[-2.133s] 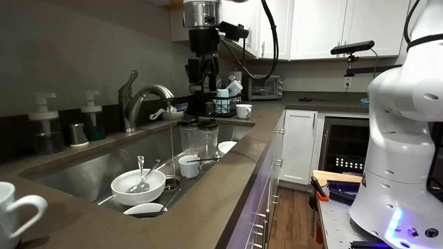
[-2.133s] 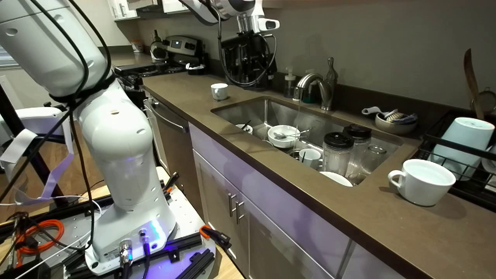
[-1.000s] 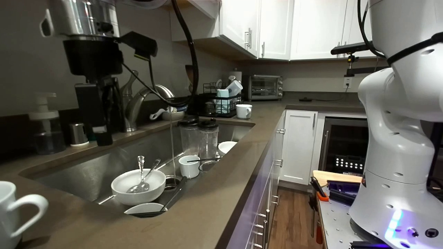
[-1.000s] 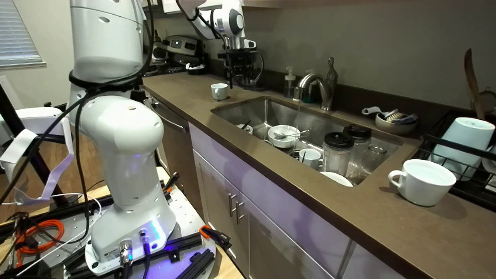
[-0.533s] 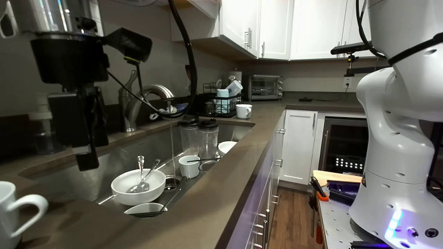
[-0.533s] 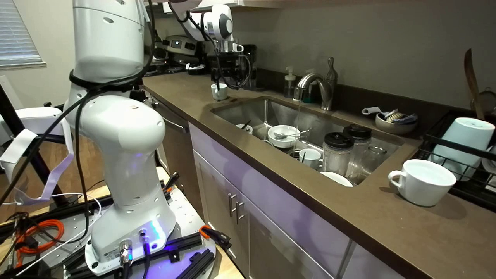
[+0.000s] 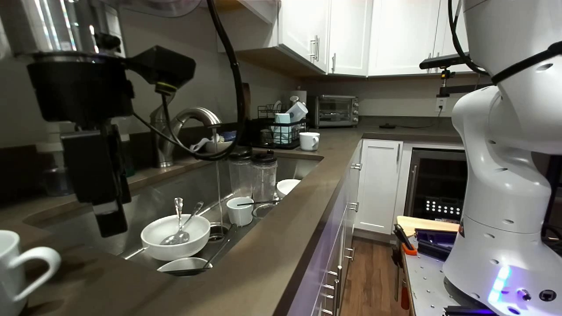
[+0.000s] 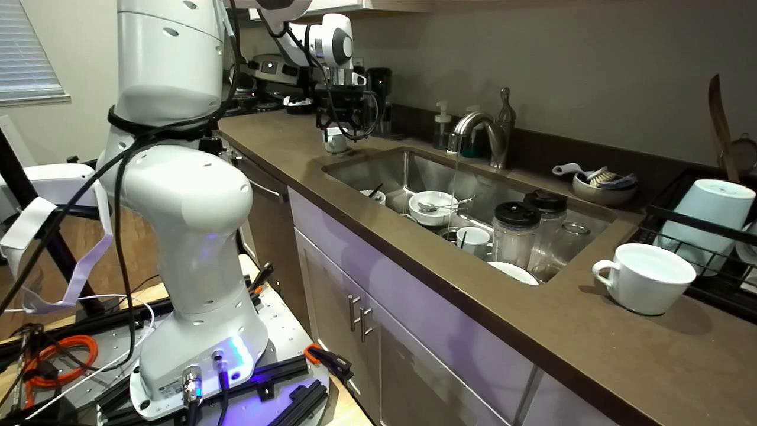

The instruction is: Pick up the mug on the left, place it under the running faucet then place it on the right side of the countertop

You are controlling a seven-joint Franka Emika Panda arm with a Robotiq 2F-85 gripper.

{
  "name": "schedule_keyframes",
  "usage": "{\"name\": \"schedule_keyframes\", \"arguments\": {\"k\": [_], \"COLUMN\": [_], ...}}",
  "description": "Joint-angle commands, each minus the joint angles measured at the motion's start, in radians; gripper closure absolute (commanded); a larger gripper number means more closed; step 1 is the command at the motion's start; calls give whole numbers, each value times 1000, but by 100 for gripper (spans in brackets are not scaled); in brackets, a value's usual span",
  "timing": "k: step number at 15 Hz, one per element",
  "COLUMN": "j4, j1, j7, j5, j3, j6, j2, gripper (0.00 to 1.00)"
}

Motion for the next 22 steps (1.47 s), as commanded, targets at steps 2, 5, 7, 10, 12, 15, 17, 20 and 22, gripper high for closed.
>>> {"name": "schedule_keyframes", "arguments": {"k": [2, 5, 7, 10, 12, 15, 17, 20, 22], "j4": [7, 26, 43, 63, 80, 106, 120, 138, 149], "j1": [4, 14, 17, 29, 41, 47, 54, 58, 58], "j7": [-5, -18, -30, -44, -43, -54, -46, -45, -52], "j5": [1, 3, 16, 23, 15, 17, 1, -17, -17], "j3": [-3, 5, 14, 26, 28, 31, 25, 17, 17], "j6": [-5, 4, 18, 50, 65, 59, 49, 48, 52], "j2": [2, 40, 74, 120, 142, 162, 163, 167, 177], "gripper": [0, 0, 0, 0, 0, 0, 0, 0, 25]}}
